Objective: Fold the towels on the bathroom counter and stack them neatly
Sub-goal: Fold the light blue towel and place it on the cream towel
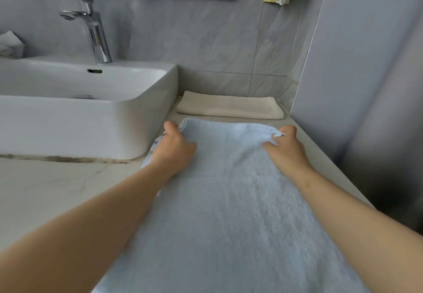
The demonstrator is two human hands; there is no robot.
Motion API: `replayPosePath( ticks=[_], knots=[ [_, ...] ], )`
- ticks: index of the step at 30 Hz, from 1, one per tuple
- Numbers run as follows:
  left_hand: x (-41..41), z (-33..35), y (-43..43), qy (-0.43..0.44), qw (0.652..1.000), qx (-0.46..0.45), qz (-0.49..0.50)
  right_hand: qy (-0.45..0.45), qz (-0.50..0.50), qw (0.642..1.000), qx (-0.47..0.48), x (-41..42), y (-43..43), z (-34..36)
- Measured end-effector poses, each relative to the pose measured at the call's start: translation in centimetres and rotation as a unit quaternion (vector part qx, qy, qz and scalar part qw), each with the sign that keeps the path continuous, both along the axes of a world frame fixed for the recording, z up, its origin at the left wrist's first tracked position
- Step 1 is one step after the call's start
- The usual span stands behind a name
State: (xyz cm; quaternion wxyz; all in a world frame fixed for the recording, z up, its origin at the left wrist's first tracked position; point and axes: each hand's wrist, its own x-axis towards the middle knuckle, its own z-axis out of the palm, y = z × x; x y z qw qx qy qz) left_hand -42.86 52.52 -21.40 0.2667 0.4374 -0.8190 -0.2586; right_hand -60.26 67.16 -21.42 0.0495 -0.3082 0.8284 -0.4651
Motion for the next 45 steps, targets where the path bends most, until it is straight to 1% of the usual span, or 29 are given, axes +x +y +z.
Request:
replayPosePath(
  ticks=[2,3,6,9,12,14,18,20,22,25,27,29,31,34,39,41,42,43,44,45],
  knots=[
    [-0.6,-0.9,-0.6,-0.063,0.997,-0.034,-0.008,-0.006,0.013,0.999,0.03,-0.3,-0.7,-0.8],
    [-0.9,-1.2,-1.2,-0.073,0.996,-0.05,-0.015,0.0,0.007,0.999,0.039,-0.8,-1.1,-1.0],
    [-2.0,-1.8,-3.4,-0.096,0.993,-0.051,-0.041,0.018,0.002,0.998,0.062,-1.9,-2.3,-1.0],
    [-3.1,-2.0,-4.8,-0.149,0.985,-0.056,-0.061,0.048,0.018,0.992,0.112,-2.8,-3.1,-1.3],
    [-3.9,-1.9,-5.5,-0.235,0.962,-0.105,-0.086,0.105,0.05,0.969,0.217,-3.5,-3.7,-1.4],
    [-4.2,-1.9,-5.8,-0.263,0.952,-0.119,-0.102,0.141,0.069,0.958,0.242,-3.5,-3.8,-1.3],
    [-3.7,-1.4,-5.4,-0.263,0.951,-0.109,-0.121,0.135,0.091,0.953,0.255,-2.7,-3.2,-0.7],
    [-2.9,-0.4,-4.6,-0.245,0.956,-0.09,-0.137,0.14,0.11,0.938,0.297,-1.9,-2.7,0.0],
    [-1.6,0.6,-2.9,-0.235,0.953,-0.099,-0.162,0.169,0.136,0.919,0.329,-0.4,-1.7,0.8],
    [1.1,1.4,0.9,-0.252,0.933,-0.099,-0.235,0.205,0.198,0.9,0.329,3.5,0.5,1.9],
    [3.1,1.0,3.6,-0.271,0.921,-0.066,-0.271,0.201,0.242,0.89,0.332,6.6,2.1,1.8],
    [4.9,0.0,5.6,-0.314,0.905,-0.083,-0.274,0.188,0.262,0.883,0.341,8.8,3.6,0.8],
    [6.6,-0.9,6.5,-0.328,0.904,-0.117,-0.248,0.185,0.237,0.886,0.352,9.5,5.2,-0.6],
    [8.3,-1.6,5.7,-0.329,0.915,-0.115,-0.205,0.178,0.159,0.902,0.36,8.3,7.4,-1.4],
    [10.2,-1.4,5.3,-0.337,0.92,-0.118,-0.162,0.145,0.078,0.913,0.374,7.4,9.8,-1.2],
    [10.4,-1.2,6.0,-0.33,0.923,-0.14,-0.138,0.185,0.051,0.904,0.383,8.2,10.0,-1.0],
    [10.5,-1.2,6.4,-0.318,0.925,-0.156,-0.135,0.219,0.049,0.899,0.377,8.9,9.9,-0.8],
    [10.5,-1.3,6.9,-0.299,0.929,-0.171,-0.139,0.243,0.069,0.9,0.357,9.7,9.9,-0.7],
    [10.6,-1.4,7.3,-0.275,0.933,-0.177,-0.149,0.245,0.106,0.905,0.33,10.4,9.8,-0.6],
    [10.9,-1.6,7.7,-0.256,0.937,-0.175,-0.159,0.227,0.154,0.911,0.308,11.2,9.7,-0.6]
  ],
)
